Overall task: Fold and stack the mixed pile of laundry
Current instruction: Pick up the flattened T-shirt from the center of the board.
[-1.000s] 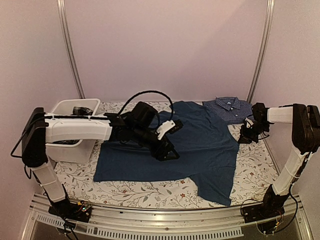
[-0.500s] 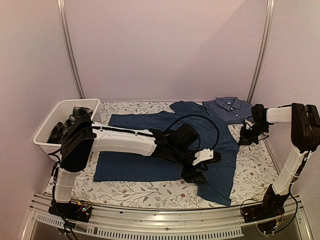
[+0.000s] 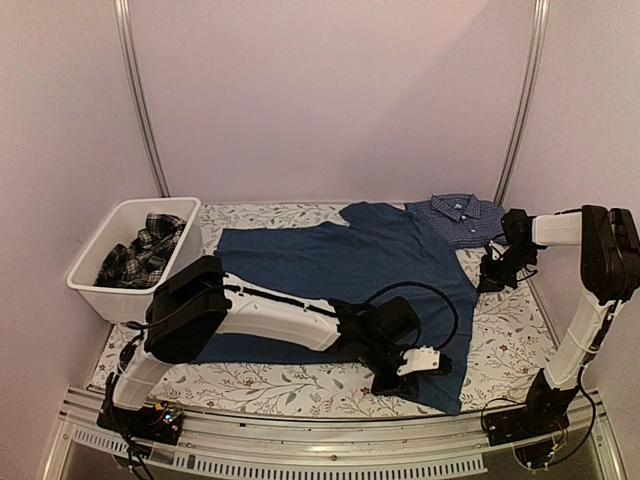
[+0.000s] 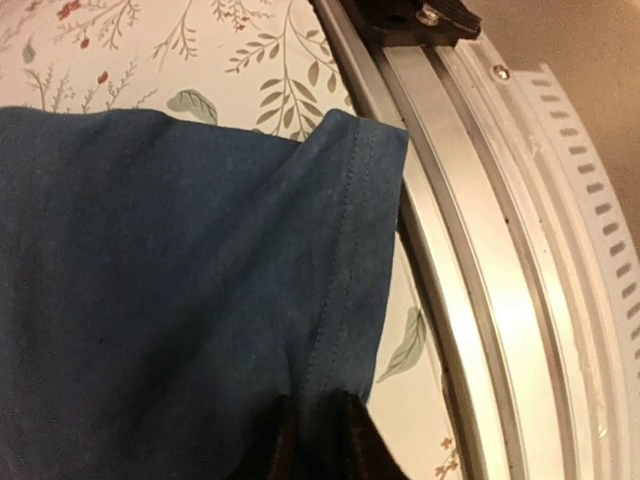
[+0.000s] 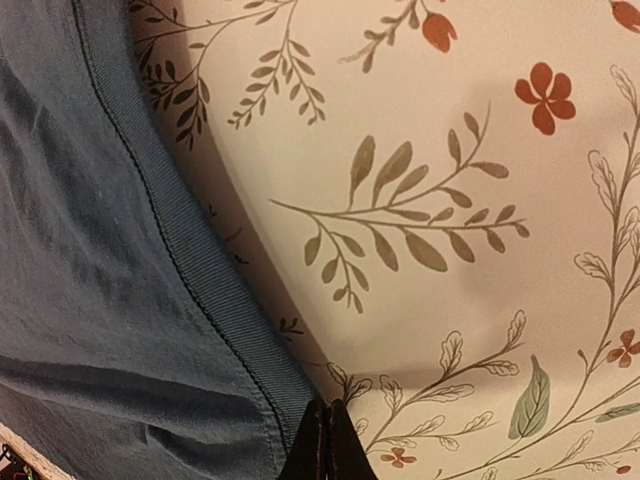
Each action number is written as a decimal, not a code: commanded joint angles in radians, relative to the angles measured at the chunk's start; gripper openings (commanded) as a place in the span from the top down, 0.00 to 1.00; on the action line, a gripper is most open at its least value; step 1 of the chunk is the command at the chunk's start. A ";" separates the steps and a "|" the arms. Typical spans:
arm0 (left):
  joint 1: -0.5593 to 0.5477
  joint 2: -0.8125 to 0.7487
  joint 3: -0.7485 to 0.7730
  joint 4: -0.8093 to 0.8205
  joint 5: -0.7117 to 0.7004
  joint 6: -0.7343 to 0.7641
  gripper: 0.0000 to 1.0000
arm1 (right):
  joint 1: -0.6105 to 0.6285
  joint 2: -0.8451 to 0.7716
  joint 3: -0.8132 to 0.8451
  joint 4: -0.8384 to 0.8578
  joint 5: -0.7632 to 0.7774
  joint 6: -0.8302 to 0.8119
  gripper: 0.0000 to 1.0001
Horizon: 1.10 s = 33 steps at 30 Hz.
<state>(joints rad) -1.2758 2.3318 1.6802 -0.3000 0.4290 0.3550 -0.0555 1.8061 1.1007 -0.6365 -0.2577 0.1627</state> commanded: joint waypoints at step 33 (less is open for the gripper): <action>0.416 -0.126 -0.356 0.574 0.290 -0.804 1.00 | 0.290 -0.301 -0.050 0.075 -0.379 0.250 0.52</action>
<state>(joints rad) -0.8577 2.1941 1.3064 0.2722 0.7147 -0.4316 0.0860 1.5200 1.1496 -0.6815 -0.4599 0.2615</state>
